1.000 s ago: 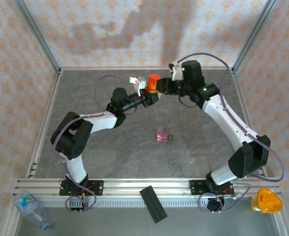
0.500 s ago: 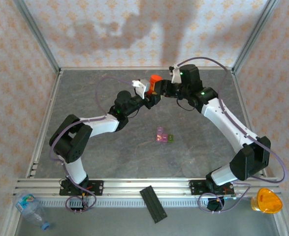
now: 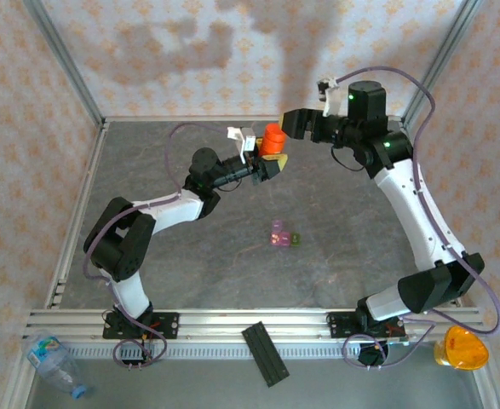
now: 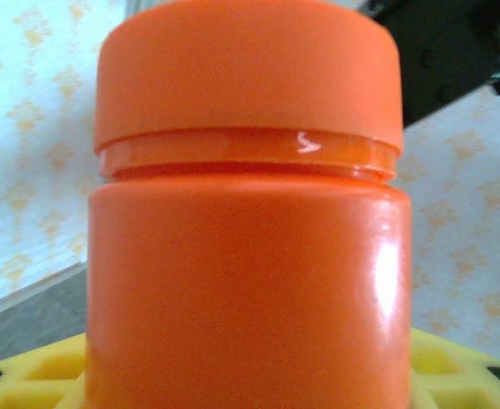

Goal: Sort the pills into containers

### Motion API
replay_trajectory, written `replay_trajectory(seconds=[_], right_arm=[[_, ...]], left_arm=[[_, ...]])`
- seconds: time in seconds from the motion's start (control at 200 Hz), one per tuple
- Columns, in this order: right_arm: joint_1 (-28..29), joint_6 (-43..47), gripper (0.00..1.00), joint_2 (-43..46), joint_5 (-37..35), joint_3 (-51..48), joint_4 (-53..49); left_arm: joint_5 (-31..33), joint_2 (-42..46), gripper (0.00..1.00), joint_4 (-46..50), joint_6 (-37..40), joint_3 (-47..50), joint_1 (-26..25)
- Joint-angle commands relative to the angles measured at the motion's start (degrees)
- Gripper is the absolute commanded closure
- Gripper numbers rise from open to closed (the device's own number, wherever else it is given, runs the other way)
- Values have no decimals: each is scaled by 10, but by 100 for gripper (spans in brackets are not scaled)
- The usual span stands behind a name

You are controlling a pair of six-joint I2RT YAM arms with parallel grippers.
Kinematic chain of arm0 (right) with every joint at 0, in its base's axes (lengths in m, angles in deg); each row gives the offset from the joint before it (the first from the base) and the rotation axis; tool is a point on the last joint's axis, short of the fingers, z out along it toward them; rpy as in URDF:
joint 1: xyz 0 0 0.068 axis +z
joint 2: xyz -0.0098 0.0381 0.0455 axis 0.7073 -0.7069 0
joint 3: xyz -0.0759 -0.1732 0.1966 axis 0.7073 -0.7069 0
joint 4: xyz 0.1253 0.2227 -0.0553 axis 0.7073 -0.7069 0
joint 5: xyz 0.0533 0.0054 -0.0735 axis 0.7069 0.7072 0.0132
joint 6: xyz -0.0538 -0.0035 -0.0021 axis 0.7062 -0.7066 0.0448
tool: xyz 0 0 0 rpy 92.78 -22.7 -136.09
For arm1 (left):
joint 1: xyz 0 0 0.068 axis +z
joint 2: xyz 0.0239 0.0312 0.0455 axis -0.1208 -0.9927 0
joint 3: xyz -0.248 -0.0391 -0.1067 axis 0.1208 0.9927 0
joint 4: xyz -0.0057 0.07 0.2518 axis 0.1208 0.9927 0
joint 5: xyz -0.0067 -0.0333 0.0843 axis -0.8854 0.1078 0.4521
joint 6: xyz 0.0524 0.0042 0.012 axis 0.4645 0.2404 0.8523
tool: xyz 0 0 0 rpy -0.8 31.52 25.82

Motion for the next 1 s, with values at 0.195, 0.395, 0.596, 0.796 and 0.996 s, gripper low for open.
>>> replay_trajectory(seconds=[0.195, 0.395, 0.596, 0.796, 0.996], right_arm=[[2, 36, 21, -44, 76, 46, -53], [9, 49, 24, -49, 75, 49, -71], [12, 53, 26, -50, 76, 44, -75], [15, 55, 32, -50, 75, 41, -78], [14, 56, 38, -49, 72, 38, -78]], left_arm=[[-67, -19, 100, -44, -47, -29, 2], [-69, -24, 100, -45, -51, -33, 1], [-70, -24, 100, -44, -51, -33, 2], [-69, -25, 100, -44, -52, -33, 2], [-68, -26, 100, -44, -53, -34, 2]])
